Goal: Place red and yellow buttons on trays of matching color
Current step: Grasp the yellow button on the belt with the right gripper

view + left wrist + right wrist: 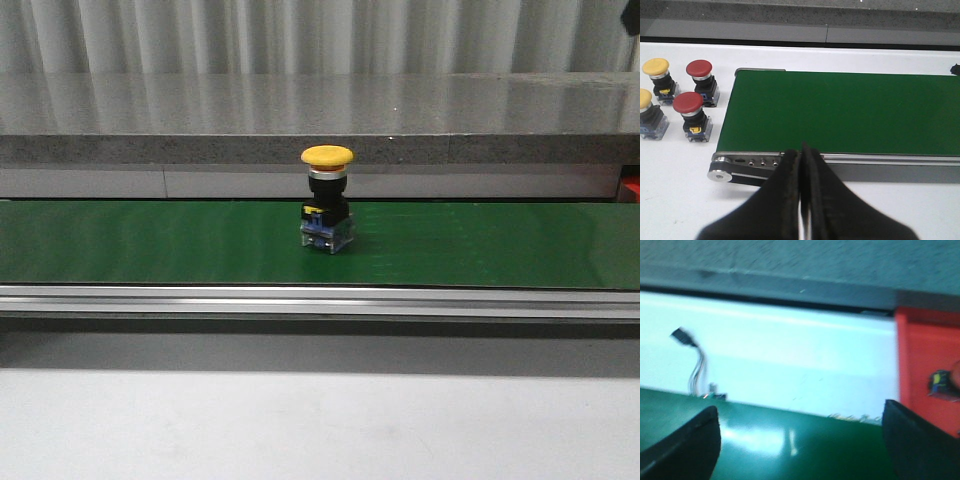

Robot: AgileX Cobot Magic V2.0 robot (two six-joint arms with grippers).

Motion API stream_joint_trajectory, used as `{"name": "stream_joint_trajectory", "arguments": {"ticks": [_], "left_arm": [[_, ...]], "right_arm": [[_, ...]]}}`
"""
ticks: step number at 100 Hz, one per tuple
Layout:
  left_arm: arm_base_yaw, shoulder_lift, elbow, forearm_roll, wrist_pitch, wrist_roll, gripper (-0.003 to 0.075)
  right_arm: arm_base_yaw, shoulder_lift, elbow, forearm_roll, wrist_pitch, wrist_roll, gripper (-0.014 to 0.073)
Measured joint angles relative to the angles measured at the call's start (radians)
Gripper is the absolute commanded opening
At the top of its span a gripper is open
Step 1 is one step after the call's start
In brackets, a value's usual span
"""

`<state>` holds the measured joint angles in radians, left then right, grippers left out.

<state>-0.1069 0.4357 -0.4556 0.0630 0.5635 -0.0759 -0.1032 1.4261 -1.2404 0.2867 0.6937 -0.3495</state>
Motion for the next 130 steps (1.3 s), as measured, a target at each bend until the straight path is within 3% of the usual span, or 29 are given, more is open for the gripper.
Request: {"name": "stream_joint_trajectory", "arguments": {"ticks": [31,55,97,106,121,130], "left_arm": [[0.0,0.0,0.0,0.0,0.0,0.0,-0.002],[0.0,0.0,0.0,0.0,0.0,0.0,-0.002],[0.0,0.0,0.0,0.0,0.0,0.0,-0.002],[0.0,0.0,0.0,0.0,0.0,0.0,-0.002],[0.0,0.0,0.0,0.0,0.0,0.0,-0.002],[0.0,0.0,0.0,0.0,0.0,0.0,-0.002]], "right_arm": [[0.275,-0.032,0.142,0.0,0.063,-0.079,0.0645],[0.439,0.04,0.145,0.0,0.003,-0.086,0.0645],[0.523,0.221,0.038,0.0,-0.111,-0.086,0.0638],[0.523,0.248,0.024,0.0,-0.115,-0.086,0.0547],[0.523,0.27,0.022,0.0,-0.107,-0.086,0.0228],[0.523,0.27,0.015,0.0,-0.092,-0.086,0.0165]]}}
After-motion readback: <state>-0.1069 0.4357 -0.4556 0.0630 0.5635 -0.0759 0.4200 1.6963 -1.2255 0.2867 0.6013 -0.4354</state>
